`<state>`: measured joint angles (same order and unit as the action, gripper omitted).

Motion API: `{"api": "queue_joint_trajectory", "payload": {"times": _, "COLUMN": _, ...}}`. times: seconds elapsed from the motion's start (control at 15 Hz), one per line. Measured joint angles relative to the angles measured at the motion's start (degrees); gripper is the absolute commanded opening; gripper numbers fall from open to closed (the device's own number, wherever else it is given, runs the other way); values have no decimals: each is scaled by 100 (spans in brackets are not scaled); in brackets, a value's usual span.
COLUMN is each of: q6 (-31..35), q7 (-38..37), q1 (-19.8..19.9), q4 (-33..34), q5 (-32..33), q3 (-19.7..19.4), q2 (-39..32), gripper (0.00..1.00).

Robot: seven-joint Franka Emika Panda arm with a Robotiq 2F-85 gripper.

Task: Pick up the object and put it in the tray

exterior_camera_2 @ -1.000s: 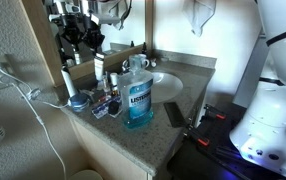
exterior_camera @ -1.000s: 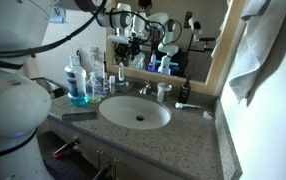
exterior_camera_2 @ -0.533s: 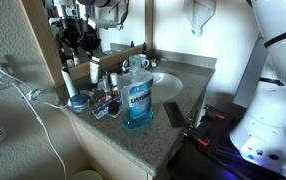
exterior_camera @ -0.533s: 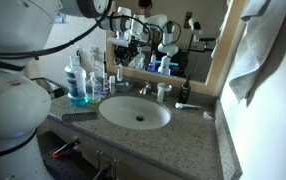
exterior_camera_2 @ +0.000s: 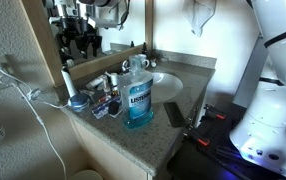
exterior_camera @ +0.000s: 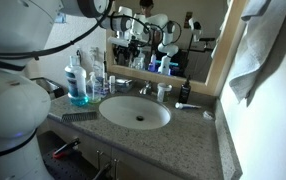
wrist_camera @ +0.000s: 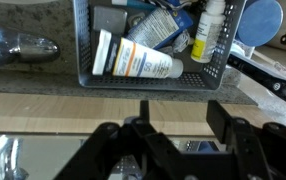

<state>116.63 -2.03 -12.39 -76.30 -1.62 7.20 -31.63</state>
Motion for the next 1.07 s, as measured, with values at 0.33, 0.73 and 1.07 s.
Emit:
{"api": "queue_joint_trajectory", "payload": {"times": 0.33, "q6": -18, "q7": 0, "q1": 70, "q4": 2, "q5": 0, "q3": -2, "q2": 69, "gripper": 100}}
{"api": "queue_joint_trajectory", "payload": {"times": 0.73, "q6": -356, "q7": 0, "q1": 320, "q4": -25, "q5": -8, "q3": -40, "q2": 463, "gripper": 100}}
{"api": "queue_joint_trajectory", "payload": {"times": 1.07, "q6": -872, "q7": 0, "q1": 684, "q4": -329, "q5": -199, "q3": -118, "q2": 1123, "gripper": 100}}
